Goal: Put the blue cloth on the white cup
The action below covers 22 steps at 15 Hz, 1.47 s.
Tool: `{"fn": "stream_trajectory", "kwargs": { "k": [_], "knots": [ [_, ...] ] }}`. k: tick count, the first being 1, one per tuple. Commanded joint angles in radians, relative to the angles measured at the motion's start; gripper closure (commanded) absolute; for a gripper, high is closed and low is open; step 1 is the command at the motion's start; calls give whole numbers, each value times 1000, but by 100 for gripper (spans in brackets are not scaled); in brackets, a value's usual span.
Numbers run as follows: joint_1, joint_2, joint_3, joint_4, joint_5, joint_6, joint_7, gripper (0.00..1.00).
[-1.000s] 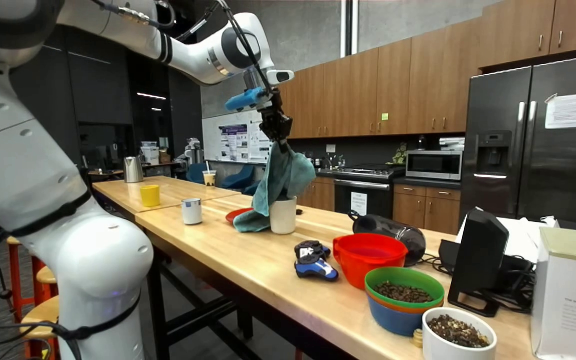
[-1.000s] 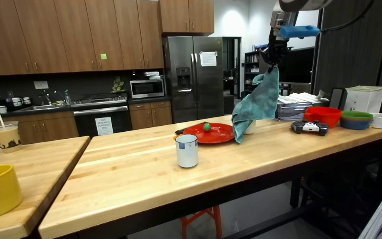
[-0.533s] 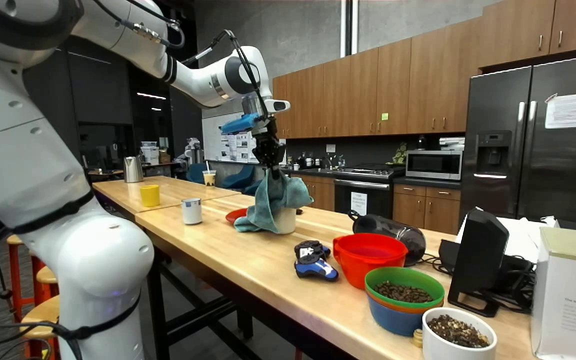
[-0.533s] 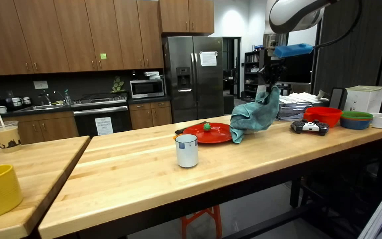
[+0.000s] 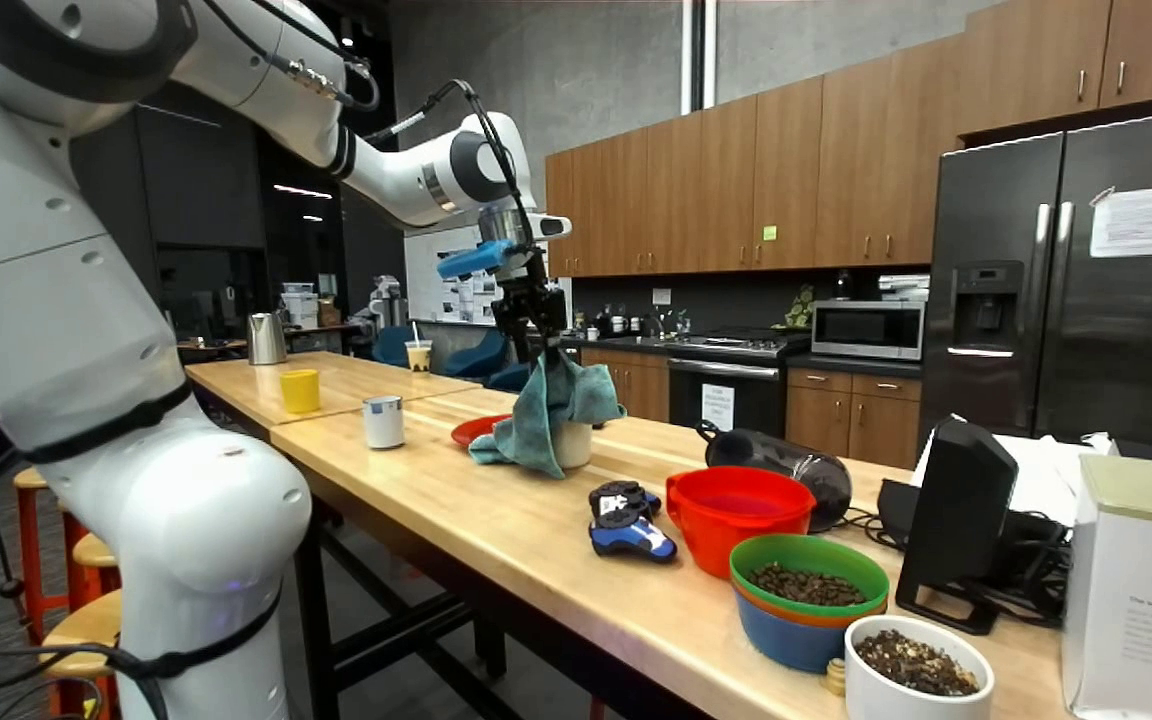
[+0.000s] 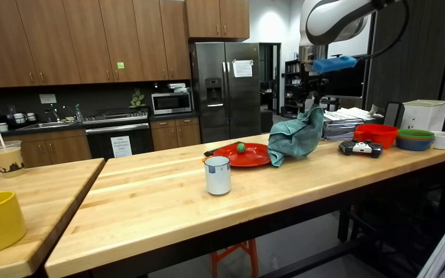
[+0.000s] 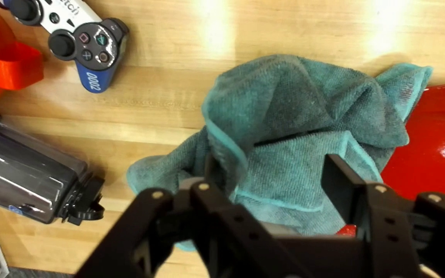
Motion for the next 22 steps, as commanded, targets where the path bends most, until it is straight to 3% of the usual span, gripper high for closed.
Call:
{"fn": "stream_trajectory", "kwargs": {
  "k": [1, 14, 22],
  "knots": [
    [11, 20, -7, 49, -15, -14, -16, 2],
    [98, 104, -19, 235, 206, -101, -127, 0],
    [170, 153, 9, 262, 327, -133, -210, 0]
  ]
}}
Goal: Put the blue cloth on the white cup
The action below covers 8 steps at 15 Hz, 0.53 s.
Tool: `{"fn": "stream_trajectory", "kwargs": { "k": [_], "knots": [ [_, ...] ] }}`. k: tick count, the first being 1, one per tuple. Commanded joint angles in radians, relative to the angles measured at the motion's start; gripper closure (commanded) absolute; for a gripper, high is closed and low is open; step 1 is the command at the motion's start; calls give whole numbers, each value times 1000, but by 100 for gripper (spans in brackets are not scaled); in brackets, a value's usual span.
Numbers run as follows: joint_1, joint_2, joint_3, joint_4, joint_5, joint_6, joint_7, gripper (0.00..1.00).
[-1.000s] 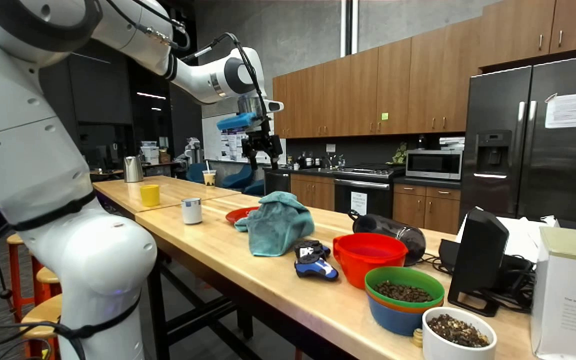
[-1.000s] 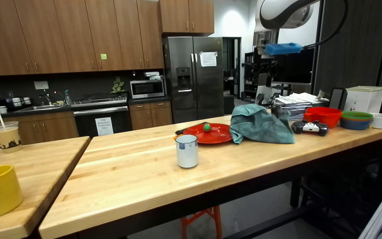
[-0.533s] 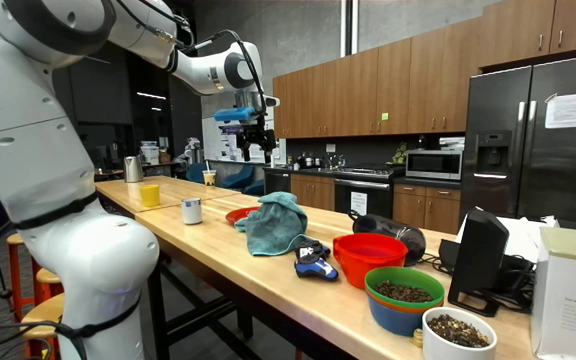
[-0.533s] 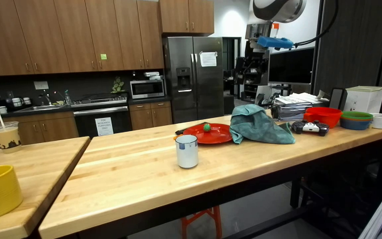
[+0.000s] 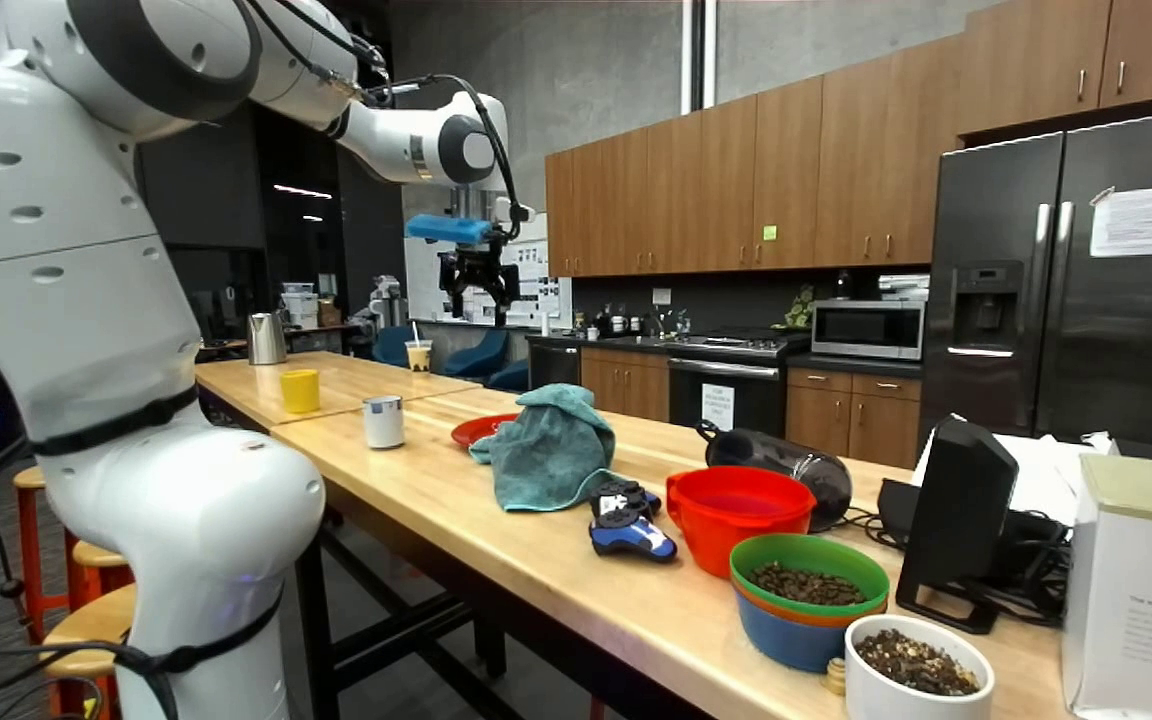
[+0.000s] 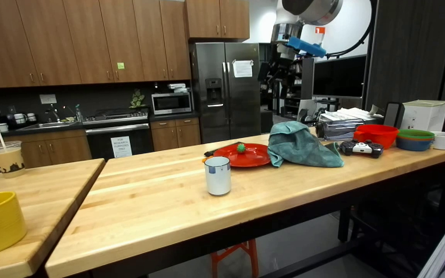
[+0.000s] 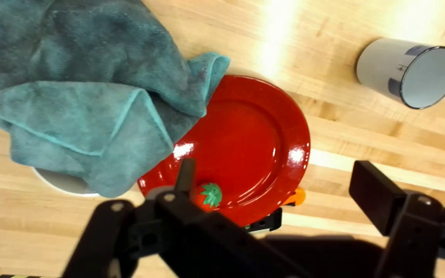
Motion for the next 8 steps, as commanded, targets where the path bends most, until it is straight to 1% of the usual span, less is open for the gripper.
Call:
{"fn": "stream_trajectory", "kwargs": {
  "k": [1, 2, 3, 8],
  "knots": [
    [24, 32, 8, 18, 42, -39, -49, 0],
    [34, 35, 14, 0, 55, -35, -60, 0],
    [20, 22, 15, 1, 27, -18, -26, 0],
    [22, 32, 19, 0, 29, -14, -25, 0]
  ]
}}
